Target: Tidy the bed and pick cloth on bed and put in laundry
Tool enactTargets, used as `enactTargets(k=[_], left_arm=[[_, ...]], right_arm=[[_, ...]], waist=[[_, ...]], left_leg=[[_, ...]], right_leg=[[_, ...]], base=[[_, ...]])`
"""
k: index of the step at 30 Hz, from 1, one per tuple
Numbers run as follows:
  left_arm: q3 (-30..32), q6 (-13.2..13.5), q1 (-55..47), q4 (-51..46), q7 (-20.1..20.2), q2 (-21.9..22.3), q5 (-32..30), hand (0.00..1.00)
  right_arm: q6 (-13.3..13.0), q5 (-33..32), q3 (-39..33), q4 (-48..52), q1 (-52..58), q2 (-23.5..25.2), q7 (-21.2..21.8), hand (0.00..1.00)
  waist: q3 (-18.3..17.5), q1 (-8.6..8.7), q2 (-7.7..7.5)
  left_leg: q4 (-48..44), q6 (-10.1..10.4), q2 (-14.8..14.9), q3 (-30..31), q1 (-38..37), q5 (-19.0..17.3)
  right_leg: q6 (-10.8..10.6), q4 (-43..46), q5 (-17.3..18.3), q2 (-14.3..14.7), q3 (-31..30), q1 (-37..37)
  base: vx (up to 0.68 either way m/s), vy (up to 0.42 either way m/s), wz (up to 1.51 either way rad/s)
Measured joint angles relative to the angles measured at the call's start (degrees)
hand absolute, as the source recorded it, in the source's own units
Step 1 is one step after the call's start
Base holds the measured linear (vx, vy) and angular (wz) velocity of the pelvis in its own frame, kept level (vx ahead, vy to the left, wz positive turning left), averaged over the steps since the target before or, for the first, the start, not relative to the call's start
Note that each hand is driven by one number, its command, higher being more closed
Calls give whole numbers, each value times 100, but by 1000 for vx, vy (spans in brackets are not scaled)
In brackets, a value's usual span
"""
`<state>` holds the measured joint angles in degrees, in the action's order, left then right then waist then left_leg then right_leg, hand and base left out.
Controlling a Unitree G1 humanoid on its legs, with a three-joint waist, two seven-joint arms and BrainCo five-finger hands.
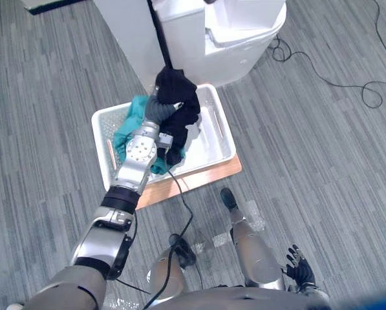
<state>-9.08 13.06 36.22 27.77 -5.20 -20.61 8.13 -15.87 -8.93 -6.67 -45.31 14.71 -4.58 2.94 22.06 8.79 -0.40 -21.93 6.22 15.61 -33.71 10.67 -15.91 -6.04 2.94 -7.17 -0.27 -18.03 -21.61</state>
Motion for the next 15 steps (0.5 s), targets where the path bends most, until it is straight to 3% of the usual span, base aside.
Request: enactTargets(k=[8,9,15], left_arm=[[3,-564,35,856,418,307,-57,100],[6,-595,25,884,424,342,-53,0],[23,-595,-129,995,211,514,-19,0]], right_arm=[[197,5,137,311,-122,-136,60,0],[207,6,147,323,-122,-149,60,0],[235,17,281,332,-150,-309,78,0]], waist=[[256,23,-14],[259,24,-15],[260,58,-14]], left_leg=[[-306,-59,79,-11,350,-96],[-306,-59,80,-22,344,-96],[-256,-58,63,-117,313,-97]], right_leg=[[0,17,-80,11,-20,-296],[1,18,-80,13,-22,-296],[16,12,-91,21,-76,-310]], base=[[-46,-34,-2],[20,-22,-8],[-11,-34,-6]])
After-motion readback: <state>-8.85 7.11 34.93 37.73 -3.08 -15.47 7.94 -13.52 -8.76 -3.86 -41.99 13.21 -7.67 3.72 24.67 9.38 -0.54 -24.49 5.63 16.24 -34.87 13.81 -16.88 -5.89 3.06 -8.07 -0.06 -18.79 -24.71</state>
